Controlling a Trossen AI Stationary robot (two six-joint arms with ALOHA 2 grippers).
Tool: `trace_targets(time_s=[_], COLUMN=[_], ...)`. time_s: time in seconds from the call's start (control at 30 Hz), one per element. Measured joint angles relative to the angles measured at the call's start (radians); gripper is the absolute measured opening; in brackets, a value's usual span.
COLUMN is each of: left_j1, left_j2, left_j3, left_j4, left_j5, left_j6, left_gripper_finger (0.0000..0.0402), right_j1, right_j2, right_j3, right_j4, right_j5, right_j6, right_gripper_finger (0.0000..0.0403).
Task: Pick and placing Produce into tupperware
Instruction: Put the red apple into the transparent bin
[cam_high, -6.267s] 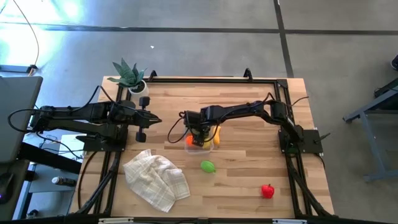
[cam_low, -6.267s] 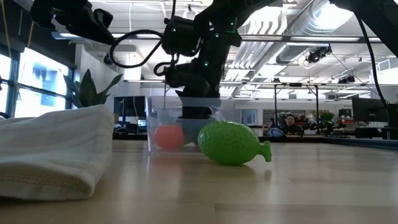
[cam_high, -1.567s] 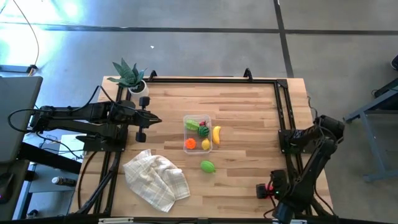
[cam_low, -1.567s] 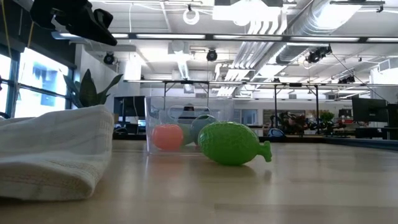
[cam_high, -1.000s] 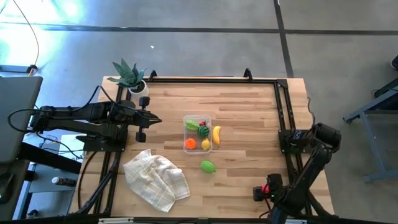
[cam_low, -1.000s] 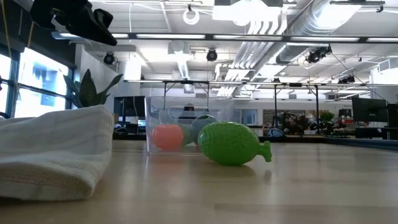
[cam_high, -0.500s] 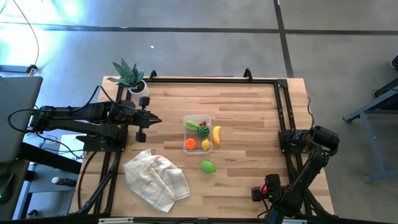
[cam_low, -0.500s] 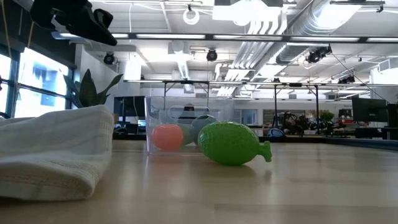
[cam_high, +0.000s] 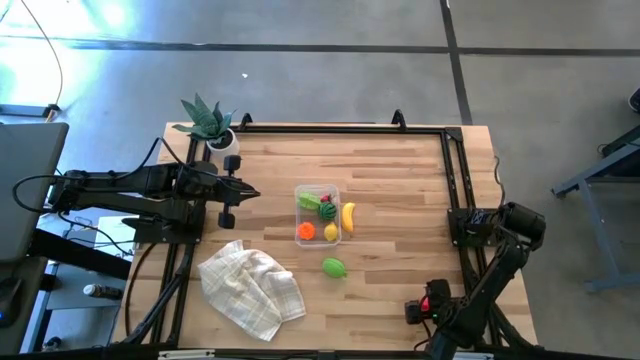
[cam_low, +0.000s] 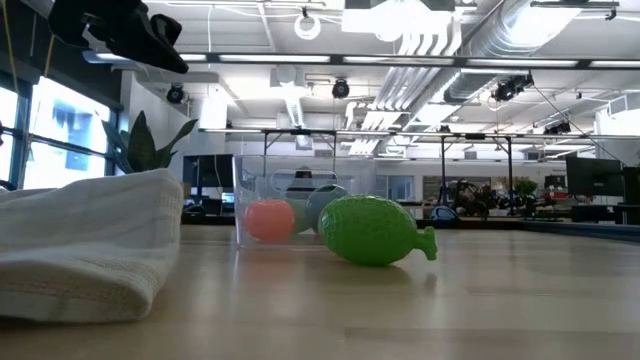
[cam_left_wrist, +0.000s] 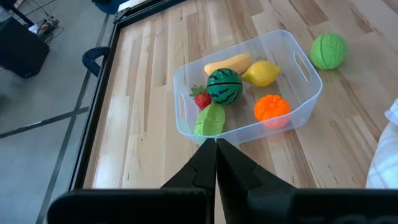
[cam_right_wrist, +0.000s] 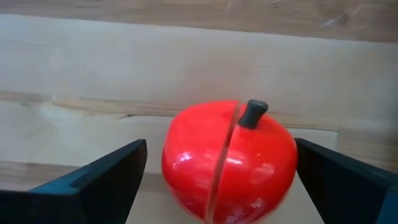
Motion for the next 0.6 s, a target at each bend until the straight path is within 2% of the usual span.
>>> trace_targets(time_s=[0.3, 0.6], left_j1=[0.0, 0.0], left_j2=[0.0, 0.0], left_j3=[0.0, 0.0], left_j4=[0.0, 0.0], left_j5=[0.0, 0.0], left_j6=[0.0, 0.0], left_gripper_finger=[0.0003, 0.0003], right_j1=[0.0, 0.0], right_j2=[0.0, 0.0], right_j3=[-0.047, -0.048], right_j4=[0.071, 0.066], right_j5=[-0.007, -0.008], right_j6=[0.007, 0.016], right_gripper_finger=[0.0369, 0.0364])
